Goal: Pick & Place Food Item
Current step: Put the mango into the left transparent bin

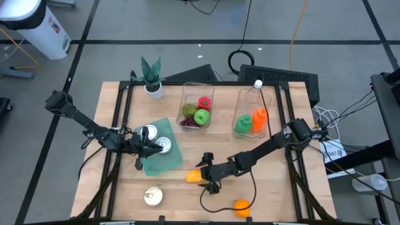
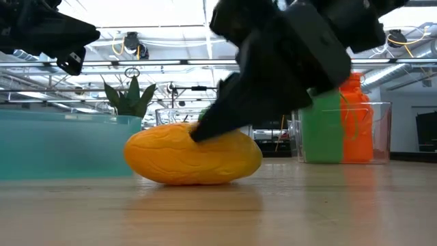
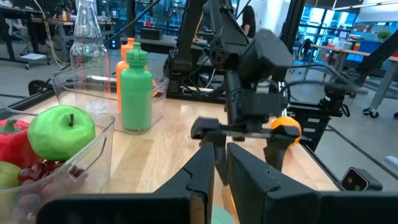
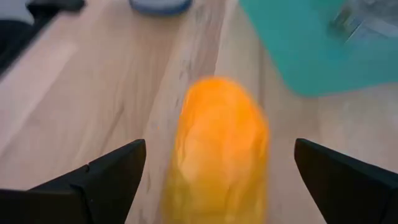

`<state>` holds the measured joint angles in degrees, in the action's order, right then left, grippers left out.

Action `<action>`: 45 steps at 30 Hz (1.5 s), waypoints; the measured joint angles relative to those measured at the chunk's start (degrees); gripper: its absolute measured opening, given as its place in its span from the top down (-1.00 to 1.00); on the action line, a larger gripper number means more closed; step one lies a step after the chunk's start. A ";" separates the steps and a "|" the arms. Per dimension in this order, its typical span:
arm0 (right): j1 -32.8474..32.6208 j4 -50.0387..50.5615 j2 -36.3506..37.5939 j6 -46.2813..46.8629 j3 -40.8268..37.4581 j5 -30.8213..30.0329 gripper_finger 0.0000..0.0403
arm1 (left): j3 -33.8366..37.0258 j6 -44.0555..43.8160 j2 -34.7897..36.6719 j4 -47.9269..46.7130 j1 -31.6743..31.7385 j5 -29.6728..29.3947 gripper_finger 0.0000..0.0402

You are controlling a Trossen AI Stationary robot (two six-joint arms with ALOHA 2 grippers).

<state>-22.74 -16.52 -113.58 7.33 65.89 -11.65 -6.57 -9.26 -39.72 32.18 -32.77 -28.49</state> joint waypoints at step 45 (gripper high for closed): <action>8.11 0.00 11.74 -2.85 -0.04 5.93 -0.11 | 0.00 0.07 -0.02 -0.74 0.00 0.05 0.75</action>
<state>-14.63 -16.52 -101.84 4.48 65.84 -5.72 -6.57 -9.19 -39.75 31.44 -32.77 -28.45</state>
